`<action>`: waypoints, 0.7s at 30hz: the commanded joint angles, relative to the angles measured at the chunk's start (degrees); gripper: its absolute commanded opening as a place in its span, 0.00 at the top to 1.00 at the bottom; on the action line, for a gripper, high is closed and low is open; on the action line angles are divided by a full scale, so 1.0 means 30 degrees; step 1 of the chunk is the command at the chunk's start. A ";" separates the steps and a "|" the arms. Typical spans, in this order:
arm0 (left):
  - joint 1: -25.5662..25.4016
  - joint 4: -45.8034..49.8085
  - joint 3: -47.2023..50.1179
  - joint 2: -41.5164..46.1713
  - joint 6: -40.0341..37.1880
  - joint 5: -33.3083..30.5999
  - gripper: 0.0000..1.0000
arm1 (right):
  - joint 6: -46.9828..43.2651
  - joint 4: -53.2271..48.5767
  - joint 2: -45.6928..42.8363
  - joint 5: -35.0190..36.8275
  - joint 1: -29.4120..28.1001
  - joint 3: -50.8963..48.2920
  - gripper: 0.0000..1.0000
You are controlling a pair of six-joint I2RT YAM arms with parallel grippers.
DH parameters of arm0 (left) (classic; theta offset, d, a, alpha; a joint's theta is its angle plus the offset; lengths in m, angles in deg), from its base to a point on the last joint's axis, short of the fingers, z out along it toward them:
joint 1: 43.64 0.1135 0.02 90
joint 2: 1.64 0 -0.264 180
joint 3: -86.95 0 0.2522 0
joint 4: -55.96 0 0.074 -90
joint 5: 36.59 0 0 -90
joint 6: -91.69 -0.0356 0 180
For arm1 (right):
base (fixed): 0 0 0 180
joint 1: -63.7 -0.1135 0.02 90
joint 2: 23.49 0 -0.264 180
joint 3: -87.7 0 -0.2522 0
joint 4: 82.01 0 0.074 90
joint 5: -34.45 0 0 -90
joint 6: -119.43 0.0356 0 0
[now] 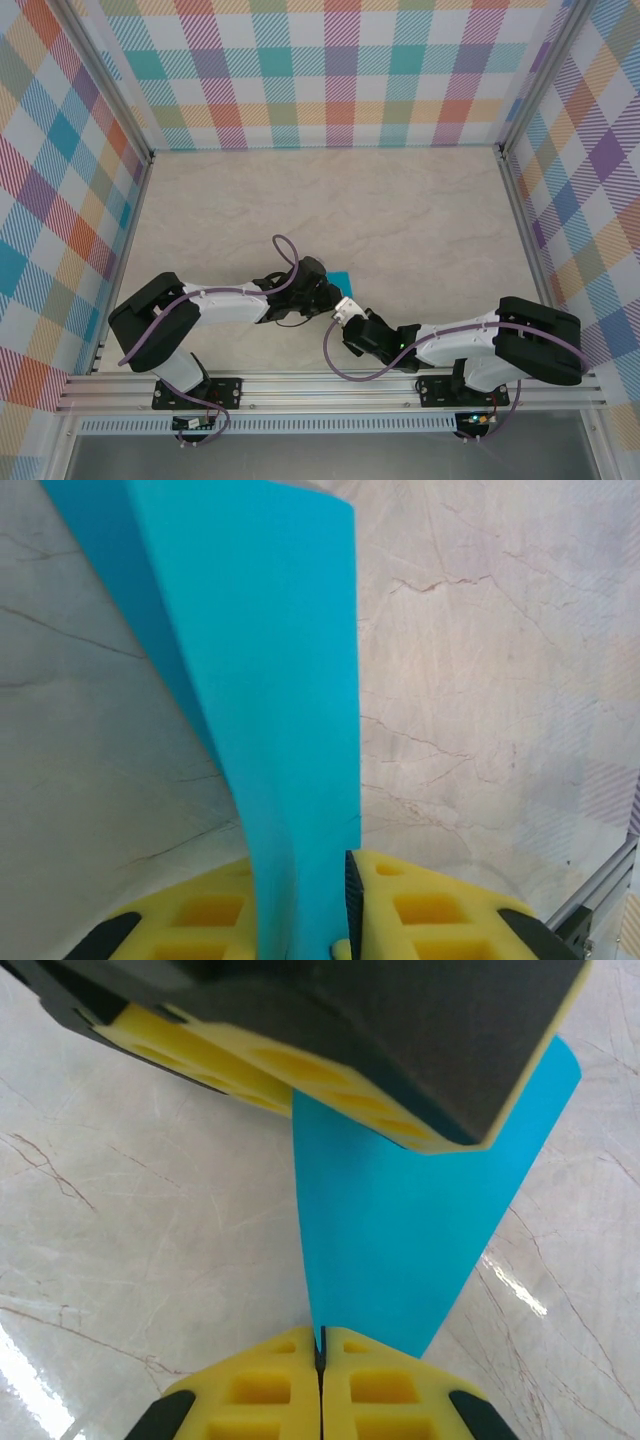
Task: Fold a paper plane with a square sheet of paper (pick it up from the middle)
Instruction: Fold the wing for the fifth time at the center of the table.
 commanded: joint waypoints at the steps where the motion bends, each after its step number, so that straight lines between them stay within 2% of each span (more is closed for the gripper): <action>1: 0.0084 0.0991 -0.0345 0.0931 -0.0240 -0.0741 0.69 | 0.0735 0.0113 0.0084 0.0416 -0.0096 0.0440 0.96; 2: 0.0085 0.1318 -0.0313 0.1223 -0.0254 -0.1046 0.63 | 0.0904 0.0104 0.0047 0.0386 -0.0076 0.0414 0.96; 6: 0.0071 0.2485 -0.0062 0.2671 -0.0373 -0.2395 0.54 | 0.1428 0.0287 -0.0072 0.0127 0.0122 0.0269 0.97; 10: 0.0106 0.3972 0.0531 0.4888 -0.0221 -0.4224 0.45 | 0.2088 0.0778 -0.0407 -0.1335 0.0846 -0.0124 0.98; 16: 0.0117 0.4849 0.2123 0.8182 0.0240 -0.5921 0.40 | 0.3245 0.1725 -0.2241 -0.4176 0.2435 -0.1161 0.98; 21: 0.0119 0.5004 0.3141 0.9903 0.0532 -0.6486 0.38 | 0.4246 0.2392 -0.4231 -0.8092 0.4789 -0.2318 0.97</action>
